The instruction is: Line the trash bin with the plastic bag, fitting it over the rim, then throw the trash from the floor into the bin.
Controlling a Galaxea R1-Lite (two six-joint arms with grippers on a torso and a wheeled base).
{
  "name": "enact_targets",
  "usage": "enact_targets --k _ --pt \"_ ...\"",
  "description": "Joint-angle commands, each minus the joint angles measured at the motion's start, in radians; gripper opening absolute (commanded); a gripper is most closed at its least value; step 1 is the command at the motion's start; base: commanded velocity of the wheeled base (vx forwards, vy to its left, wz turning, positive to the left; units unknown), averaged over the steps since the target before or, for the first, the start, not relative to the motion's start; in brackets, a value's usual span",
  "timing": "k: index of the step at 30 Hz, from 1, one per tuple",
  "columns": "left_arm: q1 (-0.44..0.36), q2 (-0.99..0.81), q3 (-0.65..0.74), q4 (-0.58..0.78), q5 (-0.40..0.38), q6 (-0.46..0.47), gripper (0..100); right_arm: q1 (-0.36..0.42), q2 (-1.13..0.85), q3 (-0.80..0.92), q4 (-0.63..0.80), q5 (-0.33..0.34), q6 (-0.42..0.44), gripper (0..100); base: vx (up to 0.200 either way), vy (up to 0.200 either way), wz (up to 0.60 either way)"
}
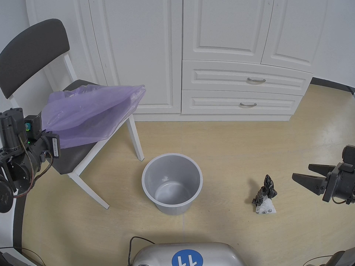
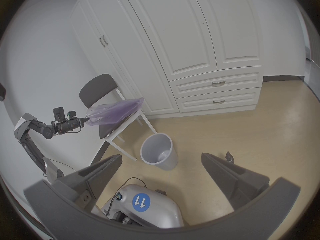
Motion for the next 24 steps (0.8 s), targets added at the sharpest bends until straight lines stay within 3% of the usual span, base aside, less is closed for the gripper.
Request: enact_targets --k 1,14,24 --pt "-0.024 -0.019 0.012 -0.001 0.016 0.017 0 0.002 0.048 0.003 -0.023 0.0 0.006 100 0.0 0.0 0.0" --pt "-0.175 -0.111 0.029 0.017 0.126 0.077 0 0.0 0.108 0.004 -0.036 0.001 0.01 100 0.0 0.0 0.0" --pt "-0.21 -0.197 0.054 0.022 0.134 0.077 0 0.028 0.188 0.001 -0.041 0.001 0.013 100 0.0 0.0 0.0"
